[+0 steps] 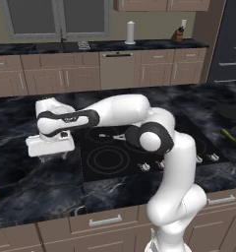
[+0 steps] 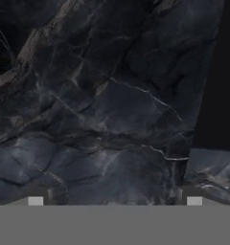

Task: Place both pans onto different burners. Then place the squash and the fish on different pans.

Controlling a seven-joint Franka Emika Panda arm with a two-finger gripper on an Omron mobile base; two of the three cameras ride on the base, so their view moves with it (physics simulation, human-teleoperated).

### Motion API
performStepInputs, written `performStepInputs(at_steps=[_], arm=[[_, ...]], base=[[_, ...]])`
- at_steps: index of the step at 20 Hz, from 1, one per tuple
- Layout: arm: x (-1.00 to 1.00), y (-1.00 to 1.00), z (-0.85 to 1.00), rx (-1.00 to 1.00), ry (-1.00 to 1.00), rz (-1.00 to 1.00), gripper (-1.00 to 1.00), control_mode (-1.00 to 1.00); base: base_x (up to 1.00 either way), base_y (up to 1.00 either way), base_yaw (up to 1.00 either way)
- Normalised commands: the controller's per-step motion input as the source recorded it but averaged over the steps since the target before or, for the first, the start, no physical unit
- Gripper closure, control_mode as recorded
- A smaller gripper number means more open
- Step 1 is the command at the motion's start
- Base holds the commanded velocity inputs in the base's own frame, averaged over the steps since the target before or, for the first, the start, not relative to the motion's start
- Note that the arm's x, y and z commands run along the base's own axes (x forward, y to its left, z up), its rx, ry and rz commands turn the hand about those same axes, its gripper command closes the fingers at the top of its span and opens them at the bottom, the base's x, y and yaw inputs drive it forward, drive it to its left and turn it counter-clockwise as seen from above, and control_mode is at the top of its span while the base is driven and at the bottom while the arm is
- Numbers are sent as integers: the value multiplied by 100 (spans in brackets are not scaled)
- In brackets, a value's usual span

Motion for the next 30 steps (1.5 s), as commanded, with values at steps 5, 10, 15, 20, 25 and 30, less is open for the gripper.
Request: performStepInputs(at_steps=[5,10,15,20,25,30], arm=[[-20,17,2,18,-26,8,-100,-100],[0,18,8,27,-19,0,-100,-100],[0,28,0,27,-14,1,-100,-100],[-5,26,2,8,-10,6,-100,-100],[-36,37,14,-4,0,1,-100,-100],[-20,47,18,-1,5,0,-100,-100]], base=[[0,0,0],[0,0,0],[0,0,0],[0,0,0],[0,0,0],[0,0,0]])
